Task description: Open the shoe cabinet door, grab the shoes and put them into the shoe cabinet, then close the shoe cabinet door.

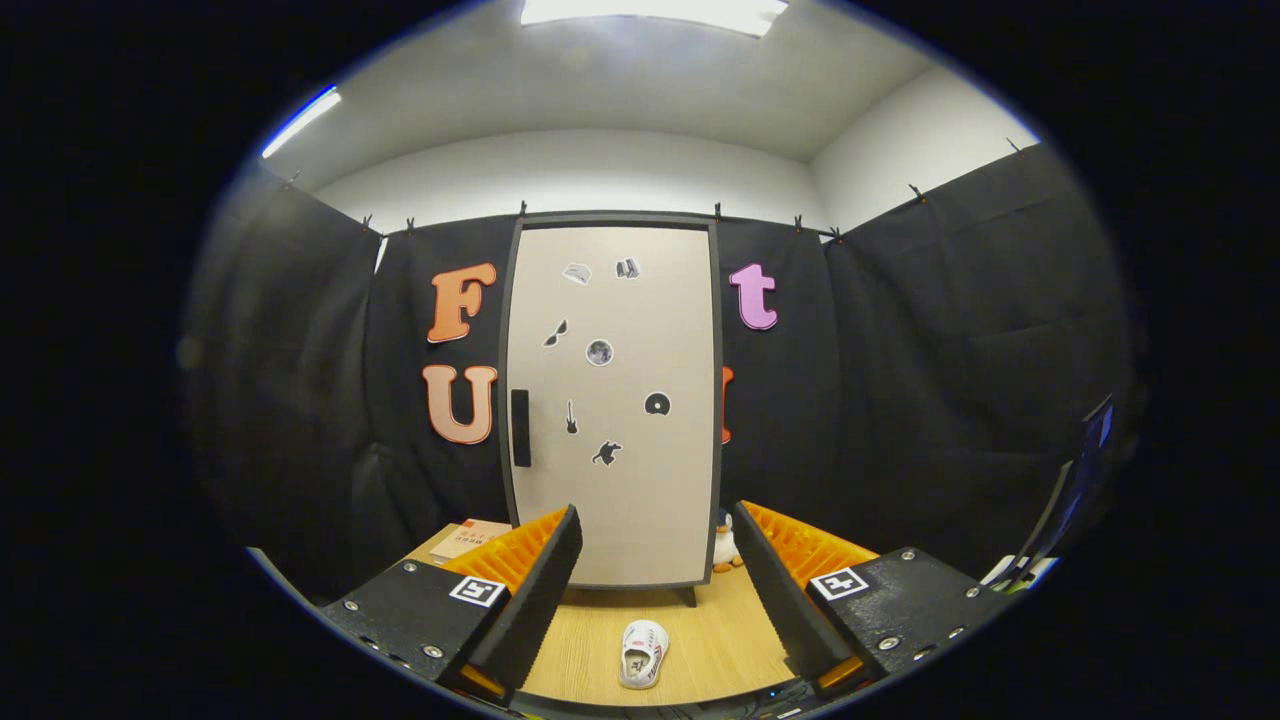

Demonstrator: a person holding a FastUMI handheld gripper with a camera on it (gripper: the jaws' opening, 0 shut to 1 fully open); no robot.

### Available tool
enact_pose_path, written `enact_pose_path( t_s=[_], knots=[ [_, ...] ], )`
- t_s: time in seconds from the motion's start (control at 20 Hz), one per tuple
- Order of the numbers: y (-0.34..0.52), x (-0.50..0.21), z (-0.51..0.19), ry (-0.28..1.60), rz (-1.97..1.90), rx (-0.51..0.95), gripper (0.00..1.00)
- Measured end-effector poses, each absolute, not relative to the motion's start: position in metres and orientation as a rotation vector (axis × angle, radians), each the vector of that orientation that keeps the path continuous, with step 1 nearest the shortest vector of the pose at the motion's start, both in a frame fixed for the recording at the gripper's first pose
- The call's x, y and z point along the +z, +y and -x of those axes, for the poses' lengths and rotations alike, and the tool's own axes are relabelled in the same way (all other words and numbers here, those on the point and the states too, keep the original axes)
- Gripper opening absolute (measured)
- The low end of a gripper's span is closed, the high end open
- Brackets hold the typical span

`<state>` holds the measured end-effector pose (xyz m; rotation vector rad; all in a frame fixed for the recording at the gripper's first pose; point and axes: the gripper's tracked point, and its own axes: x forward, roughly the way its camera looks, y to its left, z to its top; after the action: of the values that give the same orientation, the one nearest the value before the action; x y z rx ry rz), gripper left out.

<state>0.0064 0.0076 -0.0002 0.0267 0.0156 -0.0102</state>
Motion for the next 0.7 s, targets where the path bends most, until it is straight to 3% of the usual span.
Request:
enact_pose_path(
  t_s=[0.7],
  knots=[
    [0.097,-0.010,-0.046,0.025,0.002,0.023,0.95]
  ],
)
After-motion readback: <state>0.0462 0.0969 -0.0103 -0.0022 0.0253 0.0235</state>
